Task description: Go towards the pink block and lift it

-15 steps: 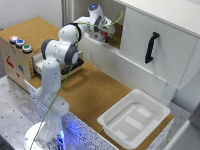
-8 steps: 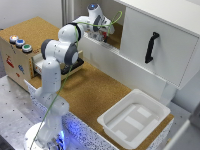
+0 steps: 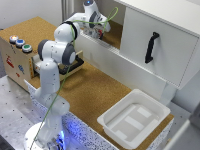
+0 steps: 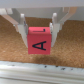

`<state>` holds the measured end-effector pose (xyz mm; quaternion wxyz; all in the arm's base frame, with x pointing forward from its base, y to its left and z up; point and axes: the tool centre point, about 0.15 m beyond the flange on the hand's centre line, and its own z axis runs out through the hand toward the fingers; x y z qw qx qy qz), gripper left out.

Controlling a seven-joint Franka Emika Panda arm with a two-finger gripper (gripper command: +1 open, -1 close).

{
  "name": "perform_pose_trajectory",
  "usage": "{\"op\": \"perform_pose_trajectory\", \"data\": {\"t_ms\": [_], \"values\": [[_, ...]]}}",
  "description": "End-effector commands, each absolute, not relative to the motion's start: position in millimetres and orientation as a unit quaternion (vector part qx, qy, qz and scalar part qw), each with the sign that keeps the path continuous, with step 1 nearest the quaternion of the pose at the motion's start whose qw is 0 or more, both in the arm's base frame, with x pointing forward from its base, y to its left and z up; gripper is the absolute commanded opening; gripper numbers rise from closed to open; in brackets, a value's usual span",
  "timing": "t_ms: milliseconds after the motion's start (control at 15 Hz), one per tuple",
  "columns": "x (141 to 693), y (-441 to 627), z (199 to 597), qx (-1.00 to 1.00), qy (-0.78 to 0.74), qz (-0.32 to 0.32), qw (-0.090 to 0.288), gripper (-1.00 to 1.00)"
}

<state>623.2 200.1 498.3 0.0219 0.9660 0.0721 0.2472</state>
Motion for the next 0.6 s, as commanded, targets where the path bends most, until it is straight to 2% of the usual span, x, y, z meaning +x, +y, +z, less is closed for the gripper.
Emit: {"op": "perform_pose_trajectory", "data": {"t_ms": [0,267,533], "values": [[551,219,503,0.962,0.068,0.263,0.009,-1.00],[512,246,502,0.967,0.072,0.245,0.002,-1.00],[480,298,500,0.971,0.132,0.197,-0.020,-1.00]]}}
